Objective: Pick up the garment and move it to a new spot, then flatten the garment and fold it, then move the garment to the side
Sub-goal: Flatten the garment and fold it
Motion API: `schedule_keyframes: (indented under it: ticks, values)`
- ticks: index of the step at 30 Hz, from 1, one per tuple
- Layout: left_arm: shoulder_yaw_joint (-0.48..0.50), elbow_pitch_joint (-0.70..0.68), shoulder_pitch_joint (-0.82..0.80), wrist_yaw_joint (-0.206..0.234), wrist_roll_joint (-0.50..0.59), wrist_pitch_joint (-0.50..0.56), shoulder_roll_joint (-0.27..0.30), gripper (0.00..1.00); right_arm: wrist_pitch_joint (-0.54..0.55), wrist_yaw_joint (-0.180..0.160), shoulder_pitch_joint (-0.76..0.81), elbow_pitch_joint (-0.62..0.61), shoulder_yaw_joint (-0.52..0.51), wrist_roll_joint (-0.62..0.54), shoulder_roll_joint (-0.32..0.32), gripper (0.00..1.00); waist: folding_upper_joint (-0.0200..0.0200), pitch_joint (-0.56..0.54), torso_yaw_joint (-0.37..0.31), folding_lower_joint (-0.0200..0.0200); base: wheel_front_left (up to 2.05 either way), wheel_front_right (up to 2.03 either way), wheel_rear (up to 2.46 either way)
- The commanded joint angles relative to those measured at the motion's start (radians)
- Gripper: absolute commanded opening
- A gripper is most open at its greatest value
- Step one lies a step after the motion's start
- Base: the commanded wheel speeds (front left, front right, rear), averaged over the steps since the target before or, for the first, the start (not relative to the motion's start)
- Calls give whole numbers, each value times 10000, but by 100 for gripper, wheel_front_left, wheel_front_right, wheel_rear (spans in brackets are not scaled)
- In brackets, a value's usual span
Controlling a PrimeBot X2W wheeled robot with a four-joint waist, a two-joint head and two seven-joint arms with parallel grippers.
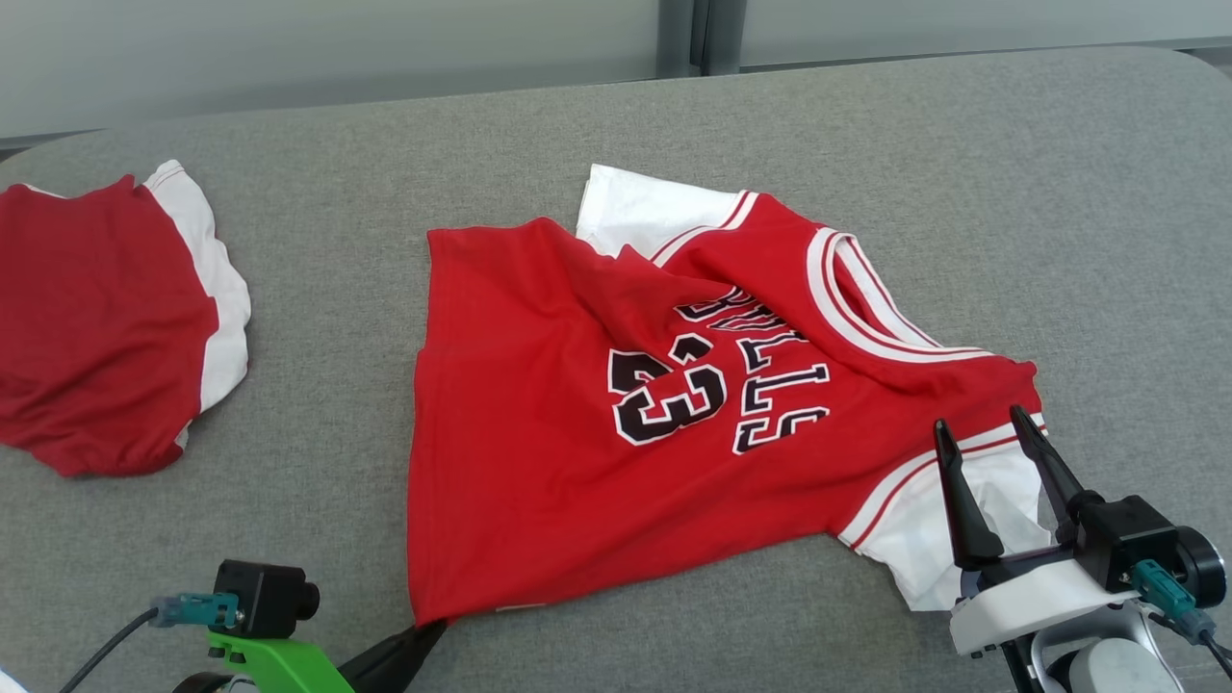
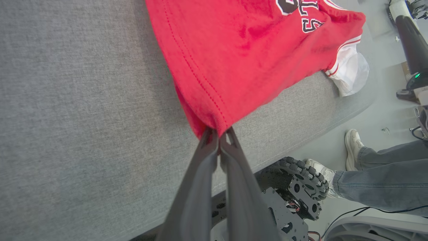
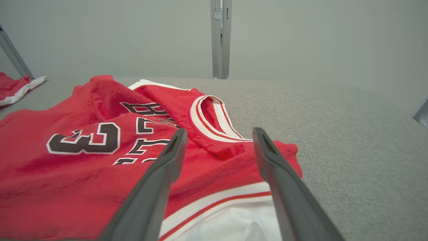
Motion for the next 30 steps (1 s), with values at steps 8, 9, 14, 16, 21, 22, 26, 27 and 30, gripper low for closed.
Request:
schedule_keyframes:
  ticks: [8, 9, 14, 16, 21, 22, 26, 27, 30]
  values:
    - [63, 546, 207, 168, -119, -159, -175, 100, -32, -3, 27, 87, 87, 1, -5, 100, 0, -19, -43, 0, 0, 0, 0]
    - [77, 616, 227, 175, -172, -160, -200, 100, -32, -3, 12, 92, 99, 3, -4, 100, 0, -21, -55, 0, 0, 0, 0]
    - [453, 1035, 341, 253, -438, -620, -271, 100, -32, -3, 6, 49, 85, 37, -37, 100, 0, -14, -91, 0, 0, 0, 0]
    - [707, 1225, 325, 394, -513, -935, -288, 100, -32, -3, 18, 41, 69, 37, -40, 100, 0, -8, -101, 0, 0, 0, 0]
    - [1320, 1459, 251, 667, -597, -1877, -573, 100, -32, -3, 55, 11, 44, -3, -3, 100, 0, -27, -110, 0, 0, 0, 0]
    - [1417, 1490, 243, 733, -586, -2068, -650, 100, -32, -3, 48, -3, 45, -23, -4, 100, 0, -43, -114, 0, 0, 0, 0]
    - [1876, 1692, 291, 1134, -242, -2861, -1140, 100, -32, -3, 58, -125, -3, -136, -29, 100, 0, -185, -120, 0, 0, 0, 0]
    - [1947, 1785, 318, 1181, -103, -2937, -1234, 100, -32, -3, 75, -145, -3, -160, -47, 100, 0, -247, -119, 0, 0, 0, 0]
    - [2236, 2027, 387, 1269, 388, -3098, -1555, 100, -32, -3, 197, -174, -67, -158, -129, 100, 0, -502, -84, 0, 0, 0, 0]
